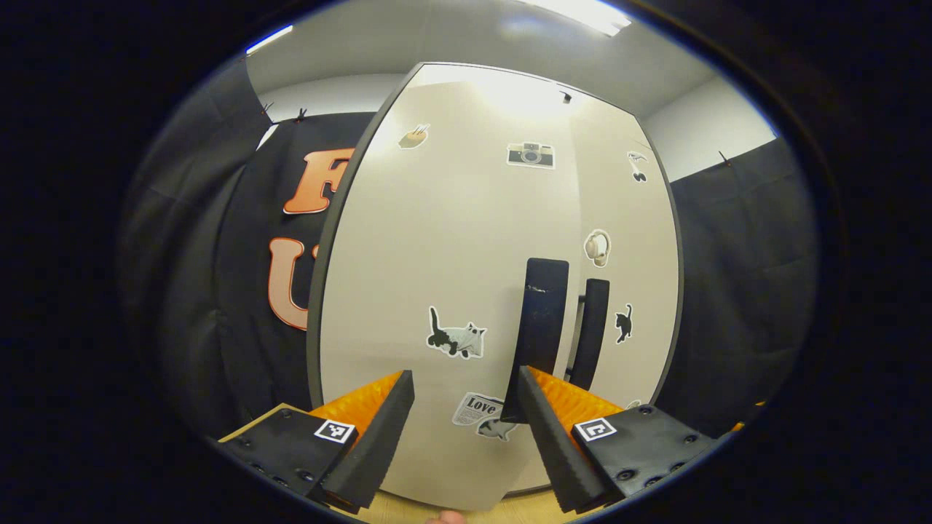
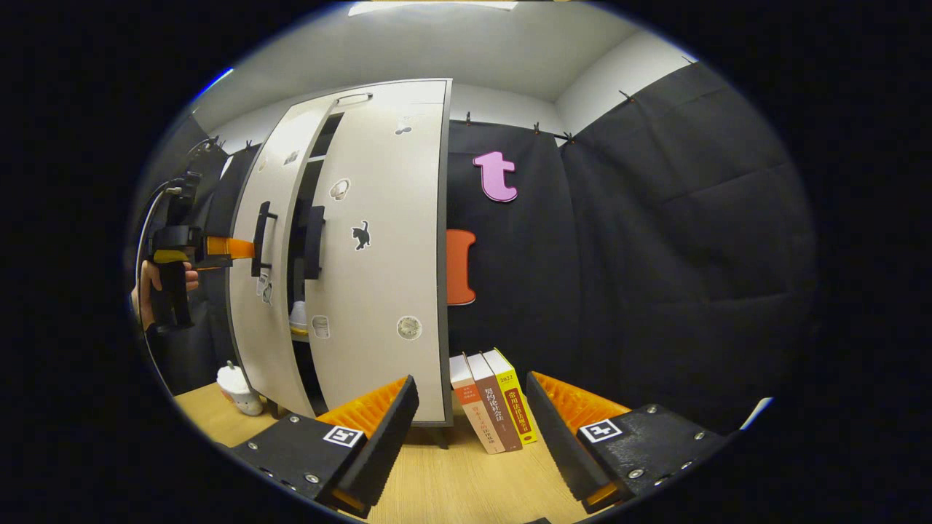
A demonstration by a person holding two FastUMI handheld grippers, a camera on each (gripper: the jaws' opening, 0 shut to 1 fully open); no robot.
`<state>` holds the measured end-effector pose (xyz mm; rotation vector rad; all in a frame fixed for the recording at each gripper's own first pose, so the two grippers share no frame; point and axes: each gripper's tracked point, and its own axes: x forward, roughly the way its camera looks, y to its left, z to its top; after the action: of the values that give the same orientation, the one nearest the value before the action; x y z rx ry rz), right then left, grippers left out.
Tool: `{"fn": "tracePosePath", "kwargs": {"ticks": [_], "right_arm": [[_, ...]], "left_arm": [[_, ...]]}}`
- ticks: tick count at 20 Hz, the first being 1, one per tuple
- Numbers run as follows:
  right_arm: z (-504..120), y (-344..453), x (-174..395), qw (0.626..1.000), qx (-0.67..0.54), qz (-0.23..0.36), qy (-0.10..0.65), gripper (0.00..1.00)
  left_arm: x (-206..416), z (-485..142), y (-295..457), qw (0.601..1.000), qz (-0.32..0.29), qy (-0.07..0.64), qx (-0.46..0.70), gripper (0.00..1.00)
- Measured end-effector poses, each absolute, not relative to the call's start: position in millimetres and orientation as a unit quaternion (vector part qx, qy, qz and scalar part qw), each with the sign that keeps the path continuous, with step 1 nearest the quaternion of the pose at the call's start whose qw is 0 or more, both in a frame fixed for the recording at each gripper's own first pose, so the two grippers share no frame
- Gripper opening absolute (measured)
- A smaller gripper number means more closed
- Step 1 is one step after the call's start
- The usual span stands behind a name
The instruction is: Grab one shoe with the right hand and put it into the shoe cabinet, grab the other shoe with the left hand and put it into the shoe cabinet; then close the right door with the right hand and the left door with the left hand.
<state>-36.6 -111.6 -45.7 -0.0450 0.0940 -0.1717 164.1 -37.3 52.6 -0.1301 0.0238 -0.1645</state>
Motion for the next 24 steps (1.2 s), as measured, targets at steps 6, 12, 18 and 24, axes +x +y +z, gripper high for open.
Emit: {"fn": "tracePosePath", "kwargs": {"ticks": [6,12,18,24], "right_arm": [[-43,-116,-38,0.994,-0.030,-0.091,0.043,0.92],[-43,-122,-44,0.993,-0.034,-0.099,0.046,0.92],[-35,-116,-43,0.995,-0.027,-0.094,0.037,0.92],[-28,-84,-28,0.998,-0.014,-0.058,0.023,0.92]], "left_arm": [[187,48,-64,0.992,-0.098,0.013,-0.073,0.94],[196,46,-66,0.990,-0.100,0.010,-0.095,0.94],[177,59,-58,0.988,-0.107,0.000,-0.113,0.95],[102,77,-33,0.994,-0.086,-0.023,-0.057,0.95]]}}
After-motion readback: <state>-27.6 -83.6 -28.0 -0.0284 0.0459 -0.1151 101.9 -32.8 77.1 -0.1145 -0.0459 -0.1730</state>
